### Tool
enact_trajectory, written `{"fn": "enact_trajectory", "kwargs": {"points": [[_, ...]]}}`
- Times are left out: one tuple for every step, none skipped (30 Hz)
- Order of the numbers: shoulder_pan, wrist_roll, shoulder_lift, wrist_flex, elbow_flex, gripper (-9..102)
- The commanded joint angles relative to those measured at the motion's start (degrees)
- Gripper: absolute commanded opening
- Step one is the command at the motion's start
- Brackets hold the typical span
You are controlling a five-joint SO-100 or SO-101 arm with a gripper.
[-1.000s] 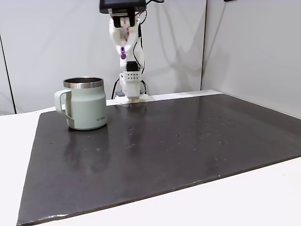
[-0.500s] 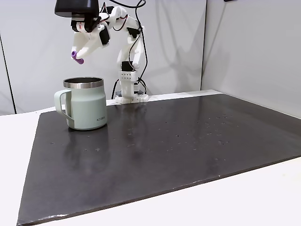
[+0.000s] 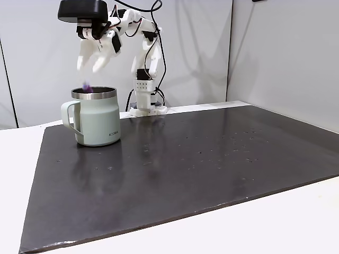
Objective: Grasp a pengrip and put it in the cup.
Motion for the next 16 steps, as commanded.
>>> {"fn": "enact_trajectory", "kwargs": {"points": [[0.8, -0.3, 0.3, -2.8, -0.7, 28], [0.8, -0.3, 0.3, -2.8, -0.7, 30], [0.8, -0.3, 0.3, -2.8, -0.7, 31], [0.8, -0.3, 0.3, -2.8, -0.7, 31], [0.8, -0.3, 0.3, -2.8, -0.7, 31], [0.8, -0.4, 0.3, -2.8, -0.7, 31], [0.8, -0.4, 0.3, -2.8, -0.7, 31], [0.8, -0.4, 0.2, -2.8, -0.9, 31], [0.8, -0.4, 0.2, -2.8, -1.0, 31], [0.9, -0.4, 0.2, -2.8, -1.0, 31], [0.9, -0.4, 0.2, -2.8, -1.1, 31], [0.9, -0.4, 0.2, -2.8, -1.1, 31], [0.9, -0.4, 0.2, -2.8, -1.1, 31], [1.0, -0.4, 0.2, -2.8, -1.1, 31], [1.0, -0.4, 0.2, -2.8, -1.1, 31], [1.1, -0.4, 0.2, -2.8, -1.1, 31]]}}
